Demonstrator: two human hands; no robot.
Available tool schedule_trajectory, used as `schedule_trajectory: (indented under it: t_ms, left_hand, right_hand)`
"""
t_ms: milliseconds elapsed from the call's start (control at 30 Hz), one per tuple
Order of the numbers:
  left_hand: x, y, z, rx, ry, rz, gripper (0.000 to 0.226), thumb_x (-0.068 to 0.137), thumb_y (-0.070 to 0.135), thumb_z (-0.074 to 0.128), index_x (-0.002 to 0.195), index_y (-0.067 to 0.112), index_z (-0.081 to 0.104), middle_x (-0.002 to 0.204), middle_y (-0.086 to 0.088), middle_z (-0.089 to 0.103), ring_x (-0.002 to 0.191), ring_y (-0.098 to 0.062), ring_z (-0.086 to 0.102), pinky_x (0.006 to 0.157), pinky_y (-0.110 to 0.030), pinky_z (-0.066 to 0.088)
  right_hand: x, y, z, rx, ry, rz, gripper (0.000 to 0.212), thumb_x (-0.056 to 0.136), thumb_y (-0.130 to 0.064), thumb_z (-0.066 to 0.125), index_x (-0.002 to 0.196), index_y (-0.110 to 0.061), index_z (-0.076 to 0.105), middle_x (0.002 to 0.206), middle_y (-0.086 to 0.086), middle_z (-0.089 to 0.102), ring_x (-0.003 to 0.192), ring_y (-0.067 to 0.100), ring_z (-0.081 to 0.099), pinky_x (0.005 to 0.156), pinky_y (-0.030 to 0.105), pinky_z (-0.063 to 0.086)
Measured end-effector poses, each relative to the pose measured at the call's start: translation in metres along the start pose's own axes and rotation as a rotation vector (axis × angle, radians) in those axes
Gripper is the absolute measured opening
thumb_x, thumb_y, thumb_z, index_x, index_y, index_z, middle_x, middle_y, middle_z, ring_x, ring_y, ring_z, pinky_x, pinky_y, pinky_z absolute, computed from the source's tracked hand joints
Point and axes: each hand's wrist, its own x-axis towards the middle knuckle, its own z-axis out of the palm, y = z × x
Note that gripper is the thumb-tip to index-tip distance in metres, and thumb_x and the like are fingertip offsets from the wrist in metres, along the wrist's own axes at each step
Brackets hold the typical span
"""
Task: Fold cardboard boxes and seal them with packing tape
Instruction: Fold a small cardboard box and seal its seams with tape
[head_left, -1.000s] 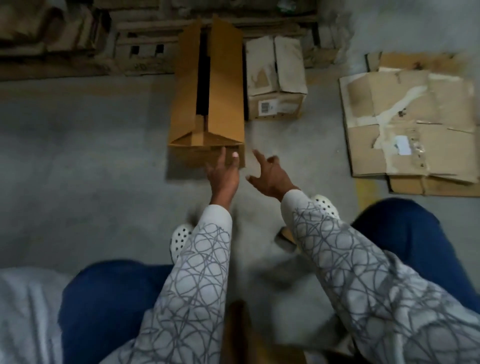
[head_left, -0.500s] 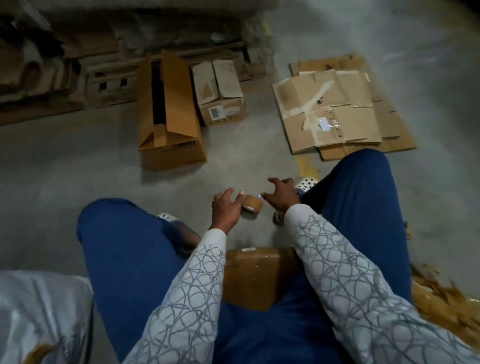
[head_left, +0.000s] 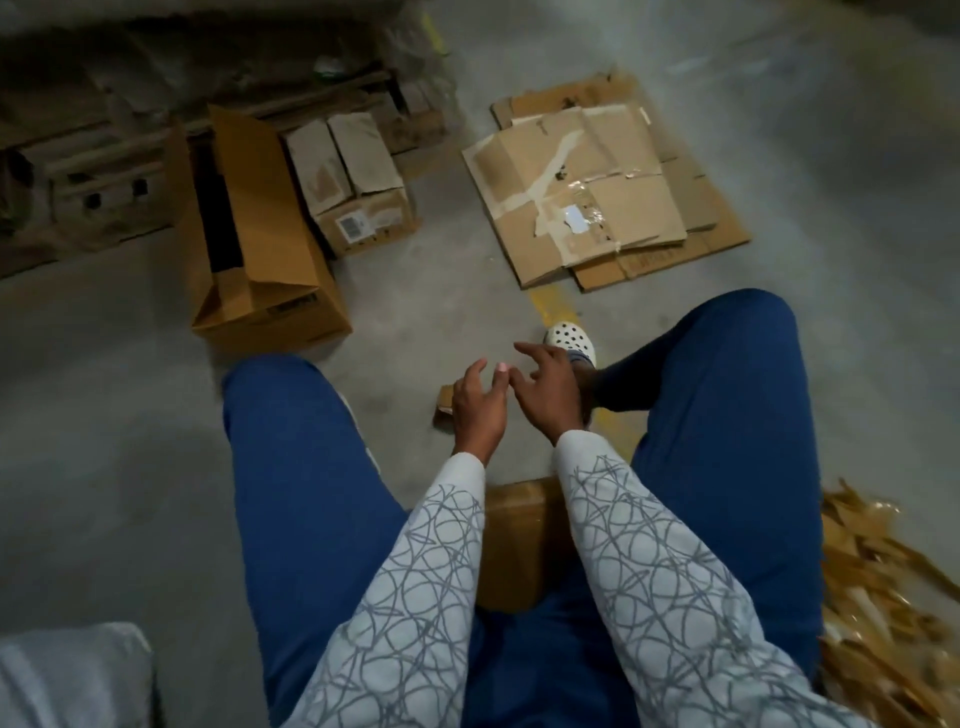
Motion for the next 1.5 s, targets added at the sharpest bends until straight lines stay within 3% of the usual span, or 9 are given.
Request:
schedule_trajectory:
  t_ms: [367,500,567,800,1033,1100,1233,1367,1500]
  left_hand:
    - [0.035,-0.005,-0.001,-0.017,-0.022,0.013,0.055,0.09,0.061,0.06,0.133,0.027,0.063,0.128,0.002,0.068,0.115,-0.018,0.064,0.105,-0.044,0.05]
    - [0.078,0.008,0.016,-0.039,-0.032,-0.017,0.049,0.08,0.074,0.056,0.116,0.043,0.065,0.12,0.006,0.072,0.112,-0.016,0.066,0.101,-0.047,0.053]
    - [0.108,0.012,0.028,-0.079,-0.057,-0.026,0.038,0.091,0.06,0.06,0.12,0.036,0.066,0.119,0.002,0.072,0.113,-0.018,0.065,0.1,-0.044,0.054]
    - [0.246,-0.003,0.073,-0.127,-0.088,-0.066,0.017,0.091,0.056,0.06,0.1,0.043,0.065,0.113,-0.001,0.073,0.107,-0.016,0.066,0.088,-0.036,0.053]
    - [0.378,-0.028,0.136,-0.128,-0.143,-0.071,0.027,0.091,0.058,0.057,0.105,0.037,0.066,0.111,0.002,0.072,0.106,-0.015,0.065,0.089,-0.038,0.053]
    - [0.393,-0.031,0.147,-0.14,-0.143,-0.066,0.021,0.096,0.052,0.058,0.106,0.035,0.066,0.108,0.002,0.073,0.104,-0.014,0.065,0.086,-0.036,0.053]
    - [0.383,-0.028,0.149,-0.186,-0.126,-0.104,0.016,0.099,0.045,0.059,0.101,0.032,0.067,0.105,0.003,0.074,0.101,-0.012,0.067,0.086,-0.036,0.053]
    - [0.341,-0.009,0.129,-0.163,-0.19,-0.124,0.017,0.099,0.042,0.059,0.103,0.028,0.068,0.101,0.001,0.075,0.096,-0.013,0.068,0.087,-0.036,0.053]
    - [0.329,0.004,0.102,-0.161,-0.218,-0.096,0.02,0.1,0.041,0.059,0.106,0.024,0.069,0.096,0.0,0.077,0.089,-0.011,0.069,0.076,-0.028,0.049]
  right_hand:
    - [0.037,0.01,-0.006,0.175,0.126,0.129,0.042,0.095,-0.038,0.066,0.134,-0.025,0.064,0.139,0.002,0.059,0.109,0.011,0.059,0.092,0.026,0.045]
    - [0.076,0.006,0.01,0.528,0.183,0.373,0.04,0.084,-0.056,0.065,0.119,-0.038,0.068,0.118,-0.016,0.068,0.109,0.01,0.062,0.1,0.045,0.053]
    - [0.11,0.003,0.013,0.742,0.16,0.462,0.027,0.094,-0.041,0.065,0.118,-0.029,0.067,0.105,-0.014,0.066,0.11,0.016,0.062,0.095,0.044,0.056]
    - [0.296,0.039,0.033,0.847,0.145,0.576,0.011,0.098,-0.032,0.062,0.104,-0.022,0.063,0.111,0.001,0.065,0.109,0.025,0.063,0.092,0.045,0.057]
    - [0.446,0.112,0.085,0.825,0.149,0.713,0.046,0.092,-0.03,0.071,0.13,-0.011,0.052,0.113,0.005,0.059,0.103,0.027,0.063,0.08,0.041,0.061]
    - [0.47,0.125,0.091,0.842,0.167,0.72,0.058,0.088,-0.03,0.076,0.135,-0.009,0.05,0.111,0.01,0.063,0.094,0.023,0.065,0.075,0.037,0.06]
    - [0.49,0.123,0.076,0.875,0.13,0.745,0.026,0.093,-0.028,0.073,0.105,-0.011,0.056,0.087,0.005,0.062,0.066,0.015,0.056,0.059,0.029,0.048]
    - [0.477,0.106,0.048,0.927,0.04,0.778,0.042,0.096,-0.036,0.066,0.128,-0.011,0.052,0.058,0.004,0.059,0.043,0.014,0.054,0.055,0.027,0.045]
    - [0.458,0.102,0.053,1.046,0.104,0.813,0.042,0.091,-0.029,0.072,0.126,-0.016,0.053,0.122,0.014,0.06,0.096,0.026,0.063,0.078,0.036,0.057]
